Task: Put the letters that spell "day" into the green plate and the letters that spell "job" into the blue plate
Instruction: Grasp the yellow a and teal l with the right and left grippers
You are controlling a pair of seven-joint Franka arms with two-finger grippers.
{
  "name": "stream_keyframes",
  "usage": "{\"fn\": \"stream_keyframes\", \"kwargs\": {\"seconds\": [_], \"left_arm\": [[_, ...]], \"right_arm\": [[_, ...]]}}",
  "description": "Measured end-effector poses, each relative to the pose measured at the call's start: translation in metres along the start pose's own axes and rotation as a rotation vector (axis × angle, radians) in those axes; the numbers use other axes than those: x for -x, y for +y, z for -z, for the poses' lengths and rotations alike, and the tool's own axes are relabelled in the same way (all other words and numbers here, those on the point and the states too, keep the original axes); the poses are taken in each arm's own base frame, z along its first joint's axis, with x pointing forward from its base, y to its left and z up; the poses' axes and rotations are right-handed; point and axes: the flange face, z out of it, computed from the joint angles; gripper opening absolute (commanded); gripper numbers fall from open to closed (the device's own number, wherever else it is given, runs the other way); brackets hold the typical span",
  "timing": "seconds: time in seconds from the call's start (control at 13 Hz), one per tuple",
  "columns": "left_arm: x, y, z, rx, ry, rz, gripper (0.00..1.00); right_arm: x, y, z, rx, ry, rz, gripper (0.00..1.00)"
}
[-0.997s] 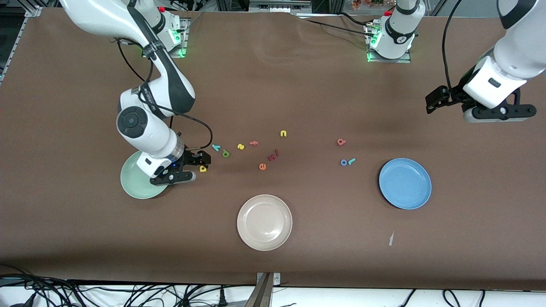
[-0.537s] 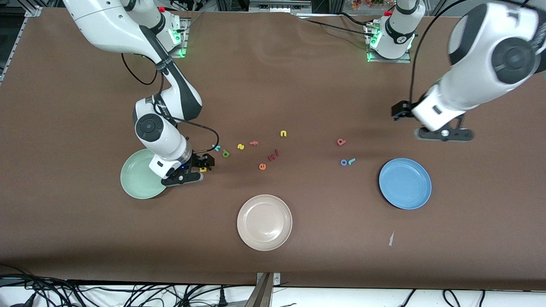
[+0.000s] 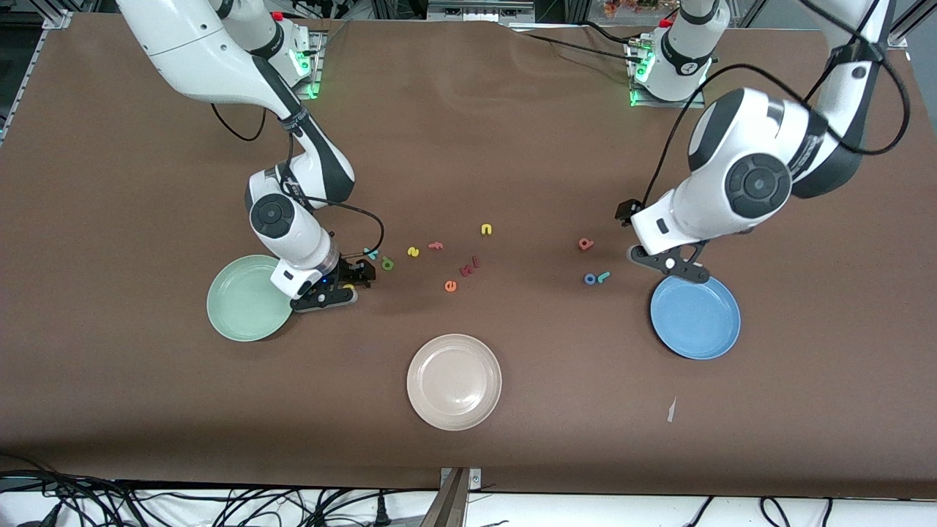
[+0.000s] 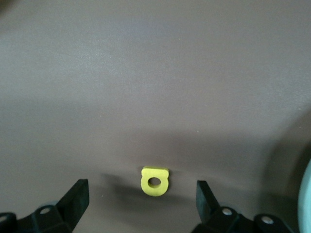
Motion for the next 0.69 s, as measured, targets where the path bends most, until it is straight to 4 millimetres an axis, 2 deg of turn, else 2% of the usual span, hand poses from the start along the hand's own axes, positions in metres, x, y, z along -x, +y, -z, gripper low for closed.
{"fn": "stream_keyframes", "kwargs": {"seconds": [0.23,0.38,0.69], "left_arm": [[-0.026,-0.001,-0.045,0.016,0.013,-0.224,1.00],[-0.038,-0.008,-0.072,0.025,0.025,-0.306,1.00],[-0.035,-0.012,-0.133,-0.001,0.097,-0.377,1.00]], "right_arm": [[0.003,-0.004,-0.005,0.003,0.004,0.016,0.84],[0.005,-0.007,-0.010,0.008,0.002,0.029,0.80],[0.005,-0.006,-0.014,0.010,0.008,0.032,0.69]]}}
